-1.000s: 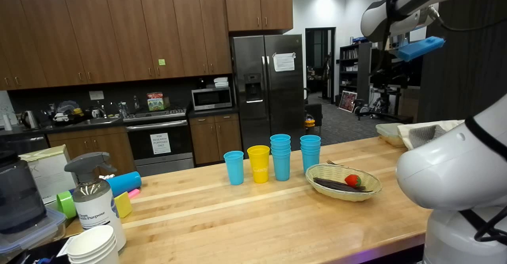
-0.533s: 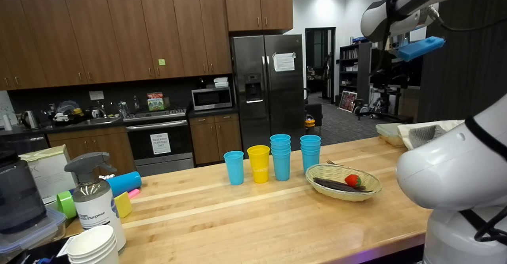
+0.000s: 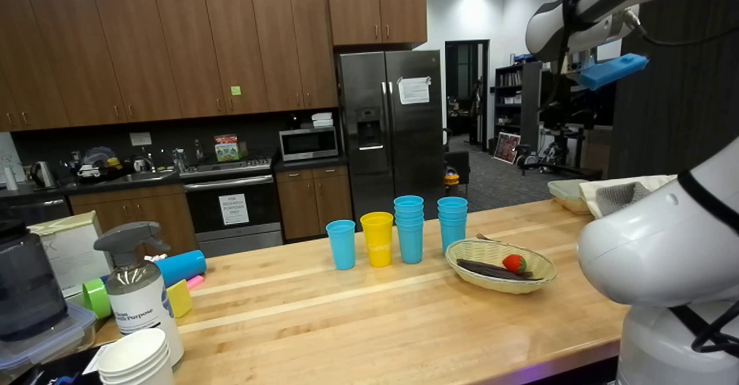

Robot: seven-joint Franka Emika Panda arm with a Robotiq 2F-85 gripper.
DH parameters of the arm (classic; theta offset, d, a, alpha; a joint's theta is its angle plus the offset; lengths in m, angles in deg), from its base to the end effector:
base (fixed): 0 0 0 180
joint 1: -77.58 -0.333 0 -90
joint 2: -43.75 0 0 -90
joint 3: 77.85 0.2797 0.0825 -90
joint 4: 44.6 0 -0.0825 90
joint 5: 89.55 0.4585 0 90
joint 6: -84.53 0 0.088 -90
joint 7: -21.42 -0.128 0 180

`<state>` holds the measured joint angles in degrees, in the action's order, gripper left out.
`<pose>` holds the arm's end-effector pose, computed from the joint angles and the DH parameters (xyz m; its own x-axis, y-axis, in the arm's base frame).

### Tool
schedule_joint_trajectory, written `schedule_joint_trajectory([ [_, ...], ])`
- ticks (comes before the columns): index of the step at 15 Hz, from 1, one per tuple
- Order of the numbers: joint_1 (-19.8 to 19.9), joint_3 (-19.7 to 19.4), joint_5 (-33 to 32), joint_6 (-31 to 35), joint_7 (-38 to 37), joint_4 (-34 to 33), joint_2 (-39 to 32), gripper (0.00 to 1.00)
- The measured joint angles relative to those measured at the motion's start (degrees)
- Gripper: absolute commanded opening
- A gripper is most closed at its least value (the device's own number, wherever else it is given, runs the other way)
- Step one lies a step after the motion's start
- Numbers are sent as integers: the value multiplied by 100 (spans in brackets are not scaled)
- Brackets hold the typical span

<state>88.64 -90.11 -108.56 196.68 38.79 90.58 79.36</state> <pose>0.4363 -0.2208 0.5023 0.9908 0.0320 0.1315 -0.0022 -0.9677 0.2520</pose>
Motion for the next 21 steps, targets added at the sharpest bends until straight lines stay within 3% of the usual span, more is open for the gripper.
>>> schedule_joint_trajectory([
  [12,-323,124,127,177,-11,692,176,100],
  [21,-912,672,549,387,-217,964,-13,100],
])
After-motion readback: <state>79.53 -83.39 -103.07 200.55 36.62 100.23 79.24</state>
